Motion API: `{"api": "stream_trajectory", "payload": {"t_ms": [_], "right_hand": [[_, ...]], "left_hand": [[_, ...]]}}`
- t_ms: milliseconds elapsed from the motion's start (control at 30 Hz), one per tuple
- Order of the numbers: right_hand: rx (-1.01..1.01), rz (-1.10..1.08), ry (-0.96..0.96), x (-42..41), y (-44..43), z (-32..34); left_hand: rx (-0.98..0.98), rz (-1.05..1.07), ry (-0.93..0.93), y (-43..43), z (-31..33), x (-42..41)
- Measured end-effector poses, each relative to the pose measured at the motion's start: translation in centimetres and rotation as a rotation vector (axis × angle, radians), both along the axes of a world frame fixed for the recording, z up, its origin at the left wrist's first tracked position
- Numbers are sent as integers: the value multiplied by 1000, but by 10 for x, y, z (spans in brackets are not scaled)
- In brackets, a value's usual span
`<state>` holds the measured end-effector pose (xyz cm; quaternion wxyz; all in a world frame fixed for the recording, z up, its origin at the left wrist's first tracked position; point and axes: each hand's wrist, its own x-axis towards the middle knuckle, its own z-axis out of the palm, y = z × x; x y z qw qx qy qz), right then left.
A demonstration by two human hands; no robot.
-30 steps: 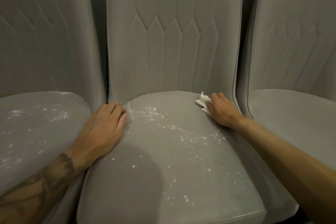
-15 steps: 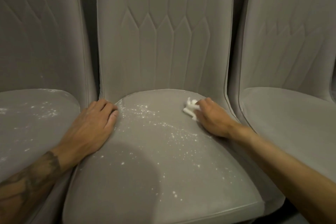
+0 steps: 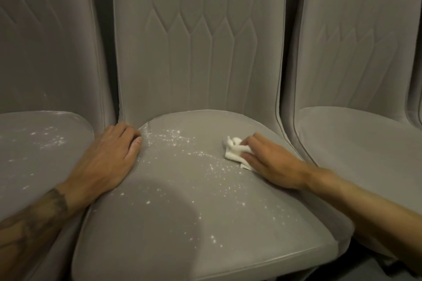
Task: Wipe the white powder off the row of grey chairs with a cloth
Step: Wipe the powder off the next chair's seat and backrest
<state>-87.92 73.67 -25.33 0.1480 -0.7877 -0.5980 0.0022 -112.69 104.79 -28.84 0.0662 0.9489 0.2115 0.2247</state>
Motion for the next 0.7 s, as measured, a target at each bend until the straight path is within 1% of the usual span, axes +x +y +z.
{"api": "stream_trajectory", "payload": {"t_ms": [33, 67, 167, 200, 233, 267, 367, 433, 467, 500, 600, 633, 667, 700], "right_hand": [[-3, -8, -22, 8, -2, 1], [-11, -72, -40, 20, -4, 0], [-20, -396, -65, 46, 4, -3], [-5, -433, -86, 43, 9, -6], [18, -411, -87, 33, 13, -8], [47, -337, -67, 18, 15, -10], [73, -46, 15, -25, 3, -8], [38, 13, -10, -19, -2, -3], [31, -19, -29, -8, 0, -2], [23, -106, -36, 6, 3, -3], [31, -434, -62, 41, 27, -5], [33, -473, -70, 41, 38, -7], [38, -461, -61, 35, 48, -8], [43, -404, -36, 25, 54, -10]], "left_hand": [[-2, 4, 3, 0, 0, 0], [-2, 5, 4, -1, 0, -1], [1, 8, 5, -3, 2, -1], [-4, 11, 6, -3, 2, -1], [-6, 14, 7, -2, 2, -1], [-9, 13, 6, -3, 3, -1], [-11, 4, 9, -3, 3, 0], [-15, 6, 12, -2, 3, -1], [-18, 7, 10, -2, 3, -2], [-17, 9, 7, -3, 4, -2], [-13, 18, -10, -5, 4, -2], [-17, 19, -14, -5, 4, -2], [-20, 21, -14, -5, 4, -2], [-21, 19, -16, -4, 4, -2]]}}
